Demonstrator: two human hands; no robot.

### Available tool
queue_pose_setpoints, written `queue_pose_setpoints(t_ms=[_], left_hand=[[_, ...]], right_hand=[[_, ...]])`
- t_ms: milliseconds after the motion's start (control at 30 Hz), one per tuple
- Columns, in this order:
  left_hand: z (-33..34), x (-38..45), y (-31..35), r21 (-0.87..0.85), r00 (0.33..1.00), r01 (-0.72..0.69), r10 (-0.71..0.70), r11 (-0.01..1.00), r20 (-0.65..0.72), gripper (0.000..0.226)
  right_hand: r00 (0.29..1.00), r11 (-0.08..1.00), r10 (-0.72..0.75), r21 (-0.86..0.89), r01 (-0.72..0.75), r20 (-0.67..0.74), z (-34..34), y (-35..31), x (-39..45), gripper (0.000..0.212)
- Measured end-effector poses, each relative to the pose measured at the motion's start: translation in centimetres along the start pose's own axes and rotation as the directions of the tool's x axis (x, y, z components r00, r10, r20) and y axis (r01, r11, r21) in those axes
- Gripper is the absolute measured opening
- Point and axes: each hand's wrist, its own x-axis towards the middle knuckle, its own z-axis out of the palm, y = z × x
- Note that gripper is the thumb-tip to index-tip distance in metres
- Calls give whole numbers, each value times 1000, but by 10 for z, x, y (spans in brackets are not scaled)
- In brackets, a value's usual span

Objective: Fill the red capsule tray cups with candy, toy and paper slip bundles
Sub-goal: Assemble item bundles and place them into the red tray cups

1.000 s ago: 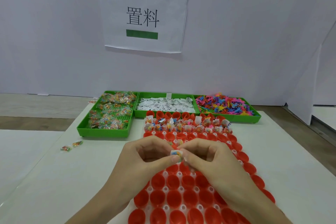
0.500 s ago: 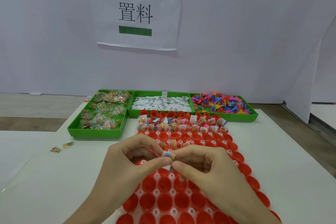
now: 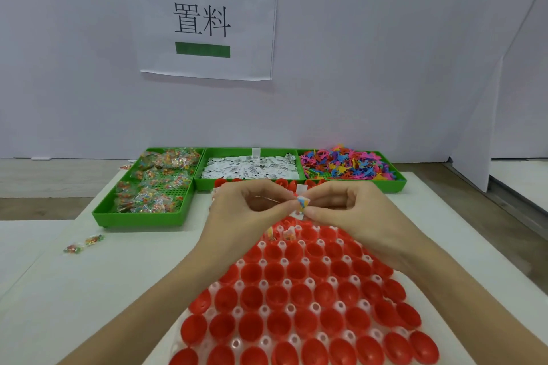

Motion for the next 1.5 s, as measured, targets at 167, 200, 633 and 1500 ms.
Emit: queue_pose_setpoints(t_ms=[167, 200, 633, 1500], left_hand=[[14, 20, -19, 105, 999, -32, 29, 994, 30, 13], [15, 22, -21, 133, 999, -36, 32, 991, 34, 14], [25, 18, -28, 450, 956, -248, 143, 858, 255, 24], [29, 30, -22, 678, 909, -356, 71, 644, 410, 10]], right_hand=[[997, 999, -10, -38, 8, -73, -5, 23, 8, 16], [997, 999, -25, -45, 22, -79, -5, 27, 8, 15], [988, 955, -57, -297, 12, -141, -5, 49, 5, 9], [986, 747, -138, -664, 41, -94, 2, 45, 3, 14]])
